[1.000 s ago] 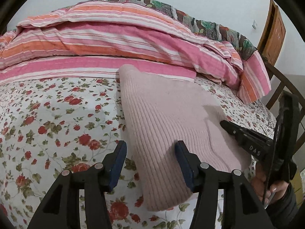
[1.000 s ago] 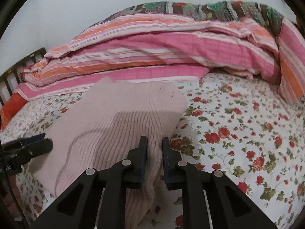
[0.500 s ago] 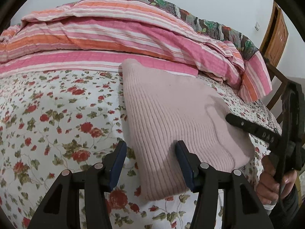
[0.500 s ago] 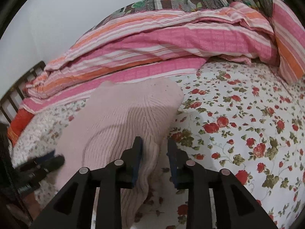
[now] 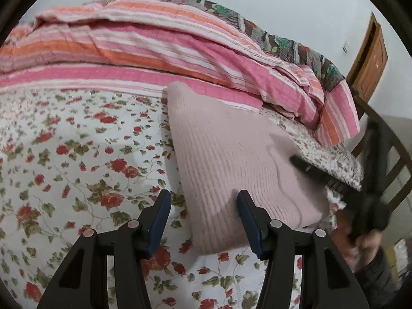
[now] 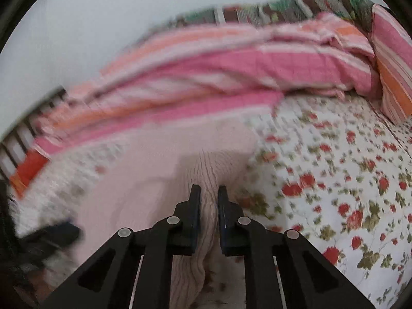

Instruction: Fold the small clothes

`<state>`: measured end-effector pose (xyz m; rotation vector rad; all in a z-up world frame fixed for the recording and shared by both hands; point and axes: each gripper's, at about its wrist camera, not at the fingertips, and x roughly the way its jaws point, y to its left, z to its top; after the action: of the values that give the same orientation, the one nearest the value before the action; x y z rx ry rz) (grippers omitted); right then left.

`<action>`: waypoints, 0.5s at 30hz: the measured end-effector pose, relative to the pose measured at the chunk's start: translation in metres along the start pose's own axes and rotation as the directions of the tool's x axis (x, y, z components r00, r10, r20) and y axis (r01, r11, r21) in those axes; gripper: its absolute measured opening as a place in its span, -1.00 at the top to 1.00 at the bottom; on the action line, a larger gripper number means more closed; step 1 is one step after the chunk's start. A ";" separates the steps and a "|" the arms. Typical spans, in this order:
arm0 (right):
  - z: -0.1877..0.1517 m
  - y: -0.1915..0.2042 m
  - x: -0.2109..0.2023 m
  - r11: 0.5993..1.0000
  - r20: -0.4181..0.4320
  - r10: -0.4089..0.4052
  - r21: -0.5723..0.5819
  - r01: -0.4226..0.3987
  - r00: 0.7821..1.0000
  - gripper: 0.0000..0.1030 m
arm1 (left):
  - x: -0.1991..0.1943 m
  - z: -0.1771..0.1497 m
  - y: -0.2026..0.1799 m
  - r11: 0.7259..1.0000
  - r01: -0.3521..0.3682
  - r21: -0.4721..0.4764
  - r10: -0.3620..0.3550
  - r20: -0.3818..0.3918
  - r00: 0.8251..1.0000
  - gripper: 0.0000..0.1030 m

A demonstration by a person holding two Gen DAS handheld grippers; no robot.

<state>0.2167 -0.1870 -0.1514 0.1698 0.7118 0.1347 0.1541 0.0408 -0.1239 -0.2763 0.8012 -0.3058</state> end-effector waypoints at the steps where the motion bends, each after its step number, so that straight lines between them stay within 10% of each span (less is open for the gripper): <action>1: -0.001 0.001 -0.002 1.000 0.008 -0.004 -0.003 0.004 1.000 0.76 | 0.001 0.000 0.000 1.000 -0.005 -0.003 0.005 -0.003 1.000 -0.02; 15: -0.018 0.025 -0.031 0.990 0.023 -0.076 -0.114 0.078 0.997 0.34 | 0.006 0.002 -0.010 0.997 -0.073 0.005 0.073 0.029 0.997 -0.01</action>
<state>0.1798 -0.1662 -0.1397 0.0335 0.6892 0.0996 0.1583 0.0296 -0.1233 -0.2449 0.7796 -0.2347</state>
